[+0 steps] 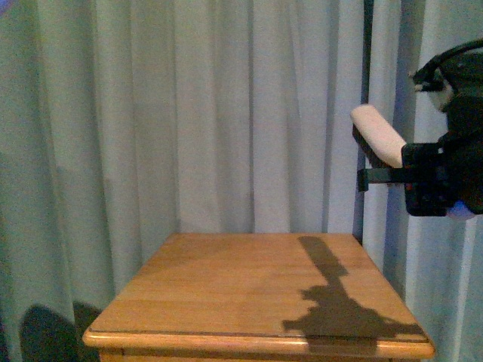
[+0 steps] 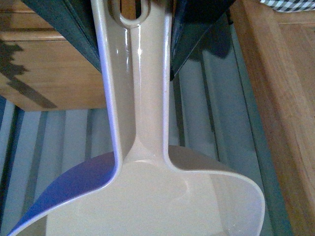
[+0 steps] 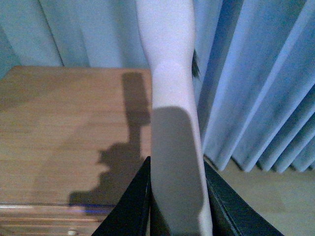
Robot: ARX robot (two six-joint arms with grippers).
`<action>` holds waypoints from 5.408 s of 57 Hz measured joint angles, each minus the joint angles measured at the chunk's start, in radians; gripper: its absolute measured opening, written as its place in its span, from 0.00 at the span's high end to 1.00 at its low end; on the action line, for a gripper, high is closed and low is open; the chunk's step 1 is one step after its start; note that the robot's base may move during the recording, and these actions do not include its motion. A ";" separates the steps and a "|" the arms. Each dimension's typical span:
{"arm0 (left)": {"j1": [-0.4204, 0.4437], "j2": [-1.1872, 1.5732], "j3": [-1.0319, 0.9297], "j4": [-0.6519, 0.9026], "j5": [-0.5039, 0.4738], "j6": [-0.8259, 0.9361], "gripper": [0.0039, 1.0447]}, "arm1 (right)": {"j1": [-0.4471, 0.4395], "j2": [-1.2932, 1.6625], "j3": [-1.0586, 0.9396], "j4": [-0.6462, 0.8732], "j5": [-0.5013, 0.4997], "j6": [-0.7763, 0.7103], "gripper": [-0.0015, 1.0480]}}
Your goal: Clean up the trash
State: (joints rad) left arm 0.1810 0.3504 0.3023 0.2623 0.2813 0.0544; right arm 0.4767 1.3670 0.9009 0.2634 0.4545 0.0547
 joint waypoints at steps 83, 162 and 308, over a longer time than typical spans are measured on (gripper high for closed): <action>0.003 -0.003 -0.005 0.000 -0.003 0.000 0.73 | 0.318 -0.768 -0.502 0.128 0.460 -0.414 0.79; 0.019 0.101 0.122 -0.346 -0.019 0.072 0.73 | 0.318 -0.767 -0.504 0.127 0.464 -0.415 0.79; -0.058 1.327 0.606 -0.333 0.239 0.907 0.73 | 0.020 -0.577 -0.356 -0.358 0.100 -0.045 0.79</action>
State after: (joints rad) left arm 0.1230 1.6775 0.9085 -0.0704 0.5201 0.9611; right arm 0.4965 0.7902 0.5446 -0.0944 0.5549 0.0093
